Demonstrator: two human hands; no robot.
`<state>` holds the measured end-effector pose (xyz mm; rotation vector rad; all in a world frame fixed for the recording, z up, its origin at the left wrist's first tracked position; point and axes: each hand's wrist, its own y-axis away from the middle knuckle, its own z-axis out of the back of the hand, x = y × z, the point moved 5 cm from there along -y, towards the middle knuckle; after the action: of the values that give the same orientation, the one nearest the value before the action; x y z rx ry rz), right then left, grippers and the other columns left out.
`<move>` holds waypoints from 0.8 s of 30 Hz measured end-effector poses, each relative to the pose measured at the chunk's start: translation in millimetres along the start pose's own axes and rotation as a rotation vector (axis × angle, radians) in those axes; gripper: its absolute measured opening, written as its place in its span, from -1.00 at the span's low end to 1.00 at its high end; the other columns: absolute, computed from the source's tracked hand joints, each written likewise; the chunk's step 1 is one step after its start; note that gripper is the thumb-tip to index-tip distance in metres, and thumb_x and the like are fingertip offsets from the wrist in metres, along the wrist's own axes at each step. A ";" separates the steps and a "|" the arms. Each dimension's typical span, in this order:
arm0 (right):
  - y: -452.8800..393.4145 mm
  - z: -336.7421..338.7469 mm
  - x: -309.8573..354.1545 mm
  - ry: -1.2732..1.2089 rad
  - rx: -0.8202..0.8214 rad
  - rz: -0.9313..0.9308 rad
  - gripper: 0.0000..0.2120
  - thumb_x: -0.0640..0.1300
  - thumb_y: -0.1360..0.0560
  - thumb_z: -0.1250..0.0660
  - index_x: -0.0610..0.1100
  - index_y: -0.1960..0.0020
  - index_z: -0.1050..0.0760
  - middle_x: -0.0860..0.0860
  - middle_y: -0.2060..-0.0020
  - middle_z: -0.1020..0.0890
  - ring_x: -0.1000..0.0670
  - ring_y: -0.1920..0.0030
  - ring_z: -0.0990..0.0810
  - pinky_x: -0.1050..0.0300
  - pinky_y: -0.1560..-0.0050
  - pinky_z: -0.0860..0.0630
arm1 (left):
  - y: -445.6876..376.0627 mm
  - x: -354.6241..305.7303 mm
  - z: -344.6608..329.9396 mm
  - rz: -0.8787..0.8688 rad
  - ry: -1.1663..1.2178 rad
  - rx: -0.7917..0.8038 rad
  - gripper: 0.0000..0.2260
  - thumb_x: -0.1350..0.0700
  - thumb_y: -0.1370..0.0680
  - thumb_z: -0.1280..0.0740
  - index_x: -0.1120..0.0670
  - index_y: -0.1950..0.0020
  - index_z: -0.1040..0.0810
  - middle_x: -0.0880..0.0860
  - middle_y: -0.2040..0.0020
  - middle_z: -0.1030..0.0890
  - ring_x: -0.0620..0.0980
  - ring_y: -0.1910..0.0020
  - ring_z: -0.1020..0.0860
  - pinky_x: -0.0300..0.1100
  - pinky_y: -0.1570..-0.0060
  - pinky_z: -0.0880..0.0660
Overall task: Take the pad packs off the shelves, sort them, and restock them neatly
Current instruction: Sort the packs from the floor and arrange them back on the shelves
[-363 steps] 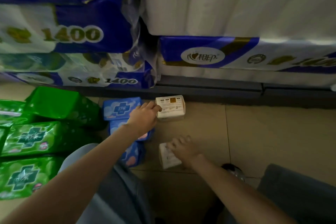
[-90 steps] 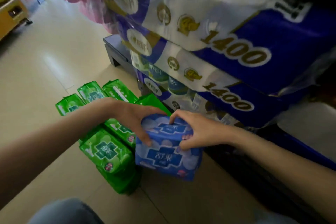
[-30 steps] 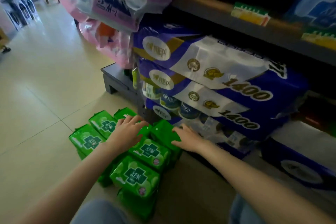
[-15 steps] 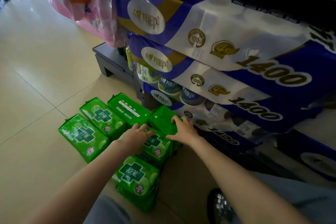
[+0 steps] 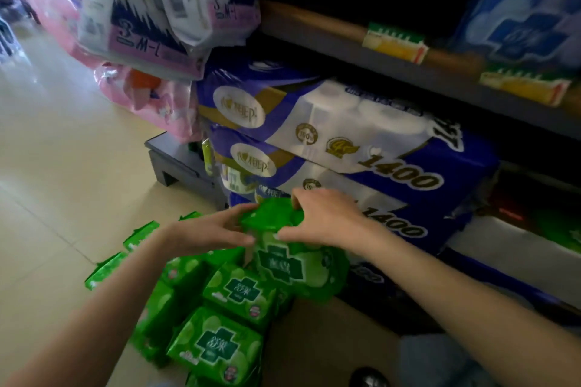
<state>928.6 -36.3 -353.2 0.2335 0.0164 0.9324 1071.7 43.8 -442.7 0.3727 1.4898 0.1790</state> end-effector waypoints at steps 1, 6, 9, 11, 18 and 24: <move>5.1 28.8 5.8 -0.055 -0.046 0.021 -0.52 0.32 -0.37 -0.30 -0.04 -0.03 -0.38 0.03 0.05 -0.51 -0.03 0.04 -0.51 0.07 0.17 -0.44 | 9.1 -18.6 7.3 -0.067 0.113 -0.005 -0.02 -0.09 -0.09 -0.64 -0.16 -0.41 -0.23 0.08 -0.36 -0.44 0.03 -0.30 -0.45 -0.07 -0.26 -0.41; 25.1 139.8 14.7 -0.363 -0.192 0.234 -0.70 0.16 -0.46 -0.33 0.00 -0.08 -0.44 0.09 -0.02 -0.50 0.06 -0.01 -0.49 0.12 0.05 -0.43 | 56.5 -128.3 27.2 -0.399 0.254 -0.136 0.01 -0.03 0.05 -0.68 -0.16 -0.35 -0.34 0.05 -0.19 -0.60 0.11 -0.10 -0.61 -0.03 0.10 -0.60; 37.2 178.6 0.9 -0.330 -0.492 0.306 -0.59 0.17 -0.40 -0.27 0.01 -0.18 -0.43 0.07 -0.14 -0.47 0.07 -0.13 -0.42 0.19 -0.03 -0.34 | 66.0 -183.2 25.5 -0.529 0.216 -0.274 -0.07 -0.10 0.07 -0.66 -0.06 -0.26 -0.42 0.01 -0.03 -0.67 0.05 0.04 -0.65 -0.12 0.20 -0.60; 47.3 187.2 -6.4 -0.194 -0.643 0.357 -0.43 0.17 -0.41 -0.33 -0.02 -0.34 -0.34 0.01 -0.29 -0.35 0.01 -0.29 -0.27 0.17 -0.23 -0.27 | 64.4 -208.0 21.5 -0.569 0.207 -0.329 -0.12 -0.12 0.04 -0.65 0.03 -0.22 -0.45 0.04 0.02 -0.68 0.04 0.06 -0.66 -0.15 0.19 -0.59; 64.6 171.5 -11.6 0.515 -0.770 0.357 0.08 0.35 -0.21 -0.43 0.12 -0.52 0.09 -0.15 -0.52 0.13 -0.23 -0.49 0.15 -0.32 -0.38 -0.05 | 55.9 -259.0 19.3 -0.649 0.116 -0.355 -0.11 -0.13 0.00 -0.64 0.09 -0.25 -0.45 0.08 -0.01 -0.67 0.05 0.07 -0.66 -0.18 0.21 -0.59; 68.1 203.1 -46.8 0.142 -1.200 0.124 -0.20 0.09 -0.36 -0.47 -0.01 -0.47 -0.14 -0.17 -0.47 -0.07 -0.19 -0.45 -0.09 -0.17 -0.39 -0.22 | 40.3 -279.8 30.3 -0.709 0.368 -0.377 -0.29 -0.08 -0.27 -0.52 0.06 -0.37 -0.41 0.09 -0.19 -0.60 0.08 -0.14 -0.59 -0.03 0.03 -0.58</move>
<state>869.9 -73.7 -145.2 -0.9497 -0.4212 0.9387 1083.4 -18.4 -165.5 -0.5213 1.8161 -0.0462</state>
